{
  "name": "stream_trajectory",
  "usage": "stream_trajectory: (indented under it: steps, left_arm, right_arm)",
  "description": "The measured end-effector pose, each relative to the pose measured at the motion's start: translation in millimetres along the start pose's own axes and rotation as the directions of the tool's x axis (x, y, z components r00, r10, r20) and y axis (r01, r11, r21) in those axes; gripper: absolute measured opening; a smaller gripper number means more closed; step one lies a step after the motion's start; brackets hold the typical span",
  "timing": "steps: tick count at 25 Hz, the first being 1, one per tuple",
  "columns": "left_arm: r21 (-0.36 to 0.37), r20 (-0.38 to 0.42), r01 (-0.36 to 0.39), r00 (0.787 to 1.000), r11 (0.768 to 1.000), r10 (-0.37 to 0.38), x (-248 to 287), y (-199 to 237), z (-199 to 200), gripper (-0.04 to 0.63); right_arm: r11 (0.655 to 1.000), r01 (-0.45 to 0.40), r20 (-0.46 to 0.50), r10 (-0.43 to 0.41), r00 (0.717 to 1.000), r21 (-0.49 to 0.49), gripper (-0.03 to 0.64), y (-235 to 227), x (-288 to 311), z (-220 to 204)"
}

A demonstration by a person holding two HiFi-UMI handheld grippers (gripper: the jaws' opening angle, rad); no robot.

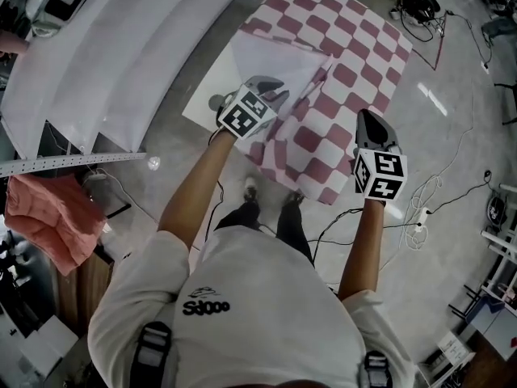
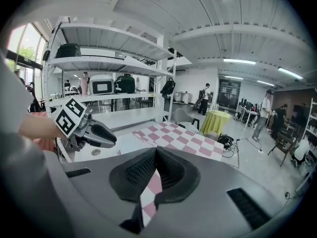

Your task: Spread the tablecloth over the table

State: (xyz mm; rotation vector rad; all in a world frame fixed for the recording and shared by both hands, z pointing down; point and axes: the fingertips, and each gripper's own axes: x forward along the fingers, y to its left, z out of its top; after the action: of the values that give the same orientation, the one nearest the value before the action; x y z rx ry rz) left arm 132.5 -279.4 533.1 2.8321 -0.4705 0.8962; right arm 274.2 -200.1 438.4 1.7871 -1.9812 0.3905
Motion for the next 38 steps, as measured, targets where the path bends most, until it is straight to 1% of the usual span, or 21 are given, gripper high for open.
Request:
stream_trajectory:
  steps: [3, 6, 10, 15, 18, 22, 31, 35, 38]
  left_arm:
    - [-0.050, -0.039, 0.014, 0.999, 0.999, -0.016, 38, 4, -12, 0.089]
    - [-0.085, -0.070, 0.030, 0.997, 0.996, -0.036, 72, 6, -27, 0.089]
    - [-0.136, -0.120, 0.027, 0.992, 0.990, -0.044, 108, 13, -52, 0.091]
    - [-0.209, -0.173, 0.049, 0.981, 0.977, -0.086, 132, 0, -73, 0.099]
    - [-0.235, -0.197, 0.041, 0.976, 0.971, -0.089, 143, -4, -82, 0.103]
    - [-0.245, -0.236, 0.004, 0.970, 0.969, -0.063, 151, -3, -92, 0.103]
    - [-0.256, -0.251, 0.012, 0.965, 0.967, -0.079, 159, -11, -91, 0.158]
    - [-0.211, -0.272, -0.010, 0.961, 0.977, -0.049, 162, -12, -93, 0.160]
    - [-0.182, -0.280, -0.053, 0.960, 0.982, 0.000, 163, -9, -96, 0.117]
  right_arm:
    - [1.000, -0.003, -0.033, 0.003, 0.999, 0.021, 0.021, -20, 20, -19]
    - [1.000, -0.002, -0.063, 0.004, 0.998, 0.025, 0.022, -38, 38, -38]
    - [0.999, -0.007, -0.103, 0.011, 0.995, 0.041, 0.021, -56, 59, -63]
    - [0.997, -0.041, -0.162, 0.050, 0.986, 0.061, 0.023, -56, 76, -99]
    - [0.996, -0.064, -0.180, 0.075, 0.981, 0.066, 0.024, -52, 82, -114]
    - [0.993, -0.081, -0.193, 0.096, 0.977, 0.083, 0.025, -54, 85, -127]
    - [0.989, -0.076, -0.199, 0.100, 0.975, 0.124, 0.025, -68, 81, -144]
    - [0.988, -0.072, -0.200, 0.099, 0.975, 0.135, 0.025, -69, 77, -149]
    - [0.988, -0.070, -0.203, 0.097, 0.974, 0.135, 0.025, -70, 74, -152]
